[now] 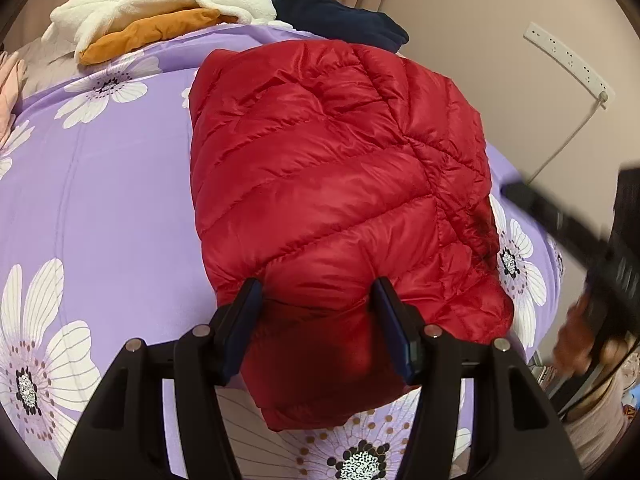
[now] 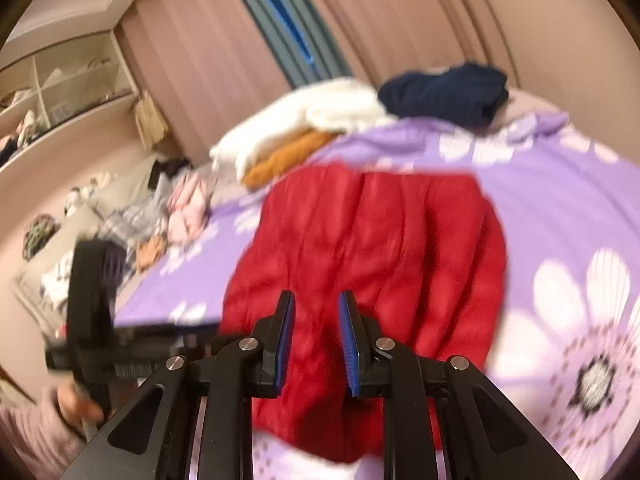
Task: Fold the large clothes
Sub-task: 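Grasp the folded jacket edge with the right tool and tuck it inward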
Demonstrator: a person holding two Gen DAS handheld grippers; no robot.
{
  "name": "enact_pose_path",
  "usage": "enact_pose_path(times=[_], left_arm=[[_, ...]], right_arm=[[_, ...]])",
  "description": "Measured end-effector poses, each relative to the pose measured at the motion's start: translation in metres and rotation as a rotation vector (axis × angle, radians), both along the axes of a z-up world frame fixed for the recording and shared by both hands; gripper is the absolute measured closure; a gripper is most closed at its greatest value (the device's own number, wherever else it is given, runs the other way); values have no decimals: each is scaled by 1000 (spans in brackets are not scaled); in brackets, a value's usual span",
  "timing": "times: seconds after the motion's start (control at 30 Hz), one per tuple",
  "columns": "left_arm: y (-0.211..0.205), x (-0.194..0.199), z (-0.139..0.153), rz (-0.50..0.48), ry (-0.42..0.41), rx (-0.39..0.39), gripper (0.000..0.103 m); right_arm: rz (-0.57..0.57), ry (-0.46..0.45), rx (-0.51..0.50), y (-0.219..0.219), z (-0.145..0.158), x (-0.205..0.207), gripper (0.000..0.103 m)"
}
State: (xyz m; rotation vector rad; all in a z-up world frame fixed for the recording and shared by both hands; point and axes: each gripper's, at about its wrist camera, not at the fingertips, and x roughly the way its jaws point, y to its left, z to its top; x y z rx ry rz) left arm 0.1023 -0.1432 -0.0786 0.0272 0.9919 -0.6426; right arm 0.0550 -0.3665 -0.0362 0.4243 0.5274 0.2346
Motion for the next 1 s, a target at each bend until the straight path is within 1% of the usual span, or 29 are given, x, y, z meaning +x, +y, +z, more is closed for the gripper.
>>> enact_pose_path(times=[0.07,0.1,0.23,0.27,0.3,0.37,0.4,0.47,0.57,0.7,0.87,1.0], left_arm=[[-1,1,0,-4,-4,7,45],[-2,0,0,-8,-9,13,45],[-9,-2,2,-32,-32,43,45],[-11,-2,2,-35,-35,47,44],[-11,-2,2,-38,-37,48,44],[-13,-1,3,-45,-41,43,43],[-13,-1,3,-50,-44,42,43],[-16,-1,3,-59,-55,48,42],[-20,-1,1,-71,-66,61,40],[-21,1,-2,-74,-67,68,39],[-23,1,-1,-70,-67,83,38],[-22,1,0,-61,-57,97,37]], right_arm=[[-13,-10,-25,1,10,13,82],[-19,-21,-55,3,15,23,82],[-32,-12,-112,10,18,52,82],[-39,4,-127,10,16,59,82],[-62,39,-151,10,10,70,82],[-83,101,-162,3,-5,82,82],[-89,140,-145,-2,-16,90,82],[-89,165,-118,-10,-28,93,82],[-93,179,-92,-15,-40,96,84],[-93,183,-83,-15,-53,94,86],[-92,186,-49,-17,-52,95,87],[-94,158,-11,-20,-37,82,87]])
